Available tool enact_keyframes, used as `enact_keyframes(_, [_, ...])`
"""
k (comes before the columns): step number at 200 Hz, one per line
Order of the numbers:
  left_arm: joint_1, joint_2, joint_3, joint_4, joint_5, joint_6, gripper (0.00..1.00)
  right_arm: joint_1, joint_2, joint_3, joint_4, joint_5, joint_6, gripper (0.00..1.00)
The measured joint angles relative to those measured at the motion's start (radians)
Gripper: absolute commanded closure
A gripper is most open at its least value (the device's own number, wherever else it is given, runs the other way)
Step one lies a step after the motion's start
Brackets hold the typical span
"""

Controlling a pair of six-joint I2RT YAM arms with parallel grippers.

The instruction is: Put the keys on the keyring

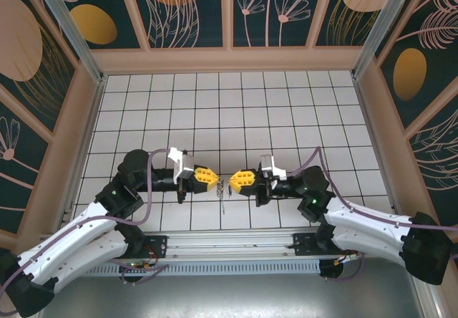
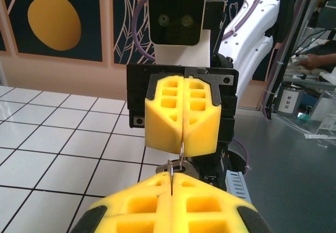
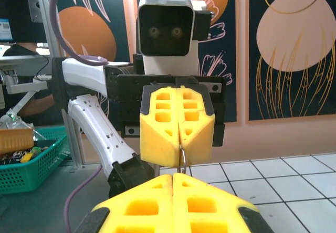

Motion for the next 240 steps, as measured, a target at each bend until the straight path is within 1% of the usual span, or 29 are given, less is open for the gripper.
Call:
enact_keyframes(45, [0.0, 0.001, 0.0, 0.016, 0.021, -0.007, 1.0, 0.0, 0.003, 0.0, 0.062, 0.001, -0.013, 1.0])
enact_keyframes(94, [0.0, 0.001, 0.0, 0.047, 0.024, -0.008, 1.0, 0.003, 0.035, -0.028, 0.151, 0.007, 0.035, 1.0])
enact_keyframes(240, [0.0, -0.002, 0.0, 0.048, 0.025, -0.008, 1.0, 0.007, 0.104, -0.028, 0.27, 0.031, 0.119, 1.0])
